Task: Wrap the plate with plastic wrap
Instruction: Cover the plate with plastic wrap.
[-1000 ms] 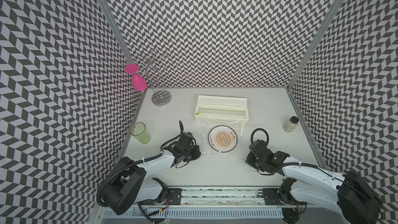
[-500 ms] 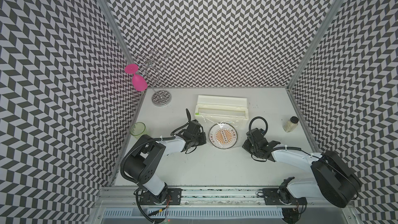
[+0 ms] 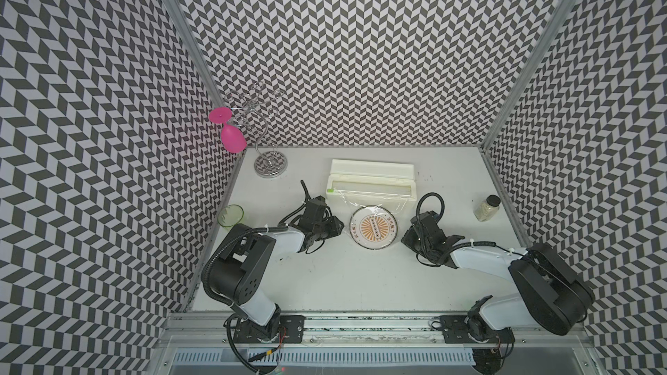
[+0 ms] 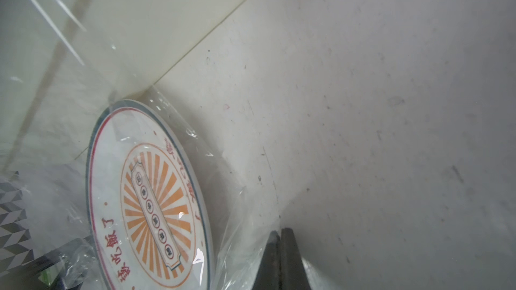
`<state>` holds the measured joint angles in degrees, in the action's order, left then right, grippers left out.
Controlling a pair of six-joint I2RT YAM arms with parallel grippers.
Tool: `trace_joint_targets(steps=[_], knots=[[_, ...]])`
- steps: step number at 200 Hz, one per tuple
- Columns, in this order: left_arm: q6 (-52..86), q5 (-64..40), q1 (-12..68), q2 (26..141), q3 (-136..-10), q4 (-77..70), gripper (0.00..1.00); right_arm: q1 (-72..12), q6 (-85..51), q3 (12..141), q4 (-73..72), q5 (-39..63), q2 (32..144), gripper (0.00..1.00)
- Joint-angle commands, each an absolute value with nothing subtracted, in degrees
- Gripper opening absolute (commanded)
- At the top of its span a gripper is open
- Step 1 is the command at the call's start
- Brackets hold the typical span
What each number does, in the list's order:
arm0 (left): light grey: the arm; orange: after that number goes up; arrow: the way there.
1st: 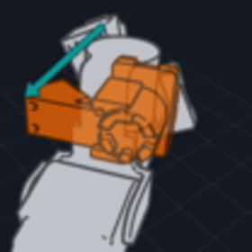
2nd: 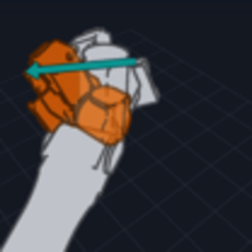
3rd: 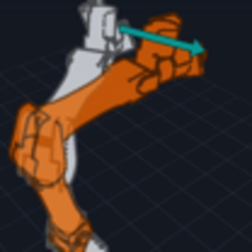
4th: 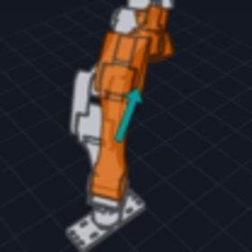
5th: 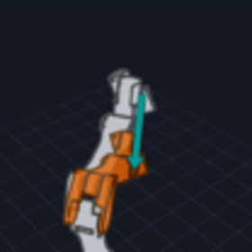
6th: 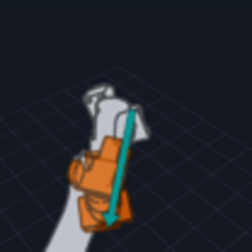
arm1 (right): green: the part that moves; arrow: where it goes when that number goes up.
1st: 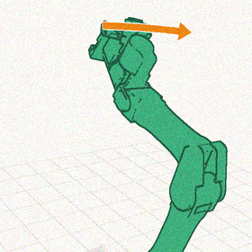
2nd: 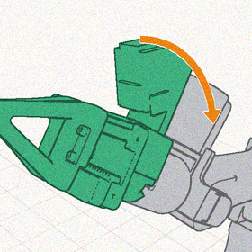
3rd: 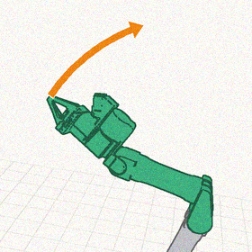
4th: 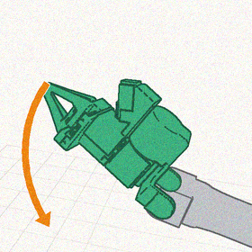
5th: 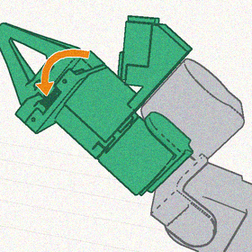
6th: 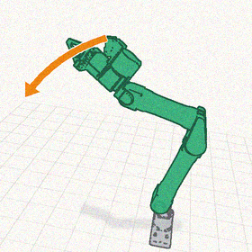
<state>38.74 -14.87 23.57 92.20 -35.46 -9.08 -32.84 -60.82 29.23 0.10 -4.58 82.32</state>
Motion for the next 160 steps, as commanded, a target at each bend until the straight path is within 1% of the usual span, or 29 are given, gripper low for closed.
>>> trace_joint_targets(steps=[1, 27, 44, 55, 63, 73, 80, 93, 102, 121, 141, 160], knots=[[39.5, -13.6, 19.9, 91.5, -31.9, 2.4, 0.43, -33.1, -60.7, 26.3, 3.8, -3.0, 84.3, 0.0], [40.3, -16.5, 16.6, 84.2, -32.3, 4.4, 0.5, -33.1, -60.6, 25.9, 3.2, -2.7, 84.3, 0.0], [40.2, -17.1, 16.3, 78.7, -32.9, 5.3, 0.57, -33.2, -60.4, 25.7, 2.8, -2.6, 84.3, 0.0], [40.5, -19.9, 16.4, 75.6, -32.8, 4.2, 0.59, -33.1, -60.4, 25.5, 2.4, -2.4, 84.3, 0.0], [41.0, -21.9, 18.1, 73.7, -32.8, 2.7, 0.6, -33.2, -60.3, 25.3, 2.1, -2.2, 84.4, 0.0], [41.7, -22.1, 21.6, 72.2, -33.8, 2.5, 0.63, -33.1, -60.4, 25.3, 1.8, -2.0, 84.5, 0.0], [42.3, -21.7, 24.6, 71.4, -34.3, 1.1, 0.67, -33.2, -60.3, 25.2, 1.6, -1.9, 84.6, 0.0], [43.4, -21.6, 29.7, 72.9, -34.6, -2.3, 0.69, -33.2, -60.4, 25.1, 1.2, -1.9, 84.7, 0.0], [43.5, -21.8, 31.5, 75.9, -35.8, -1.7, 0.69, -33.1, -60.5, 25.0, 0.9, -2.1, 84.9, 0.0], [41.1, -21.3, 31.7, 82.5, -39.3, 3.8, 0.66, -33.1, -60.6, 25.4, 0.9, -1.9, 84.9, 0.0], [39.7, -17.7, 31.7, 83.0, -40.5, 5.7, 0.66, -33.2, -60.7, 25.5, 0.8, -2.0, 84.3, 0.0], [38.7, -16.7, 31.9, 84.5, -41.7, 6.1, 0.65, -33.2, -60.7, 25.7, 0.6, -2.2, 84.3, 0.0]])
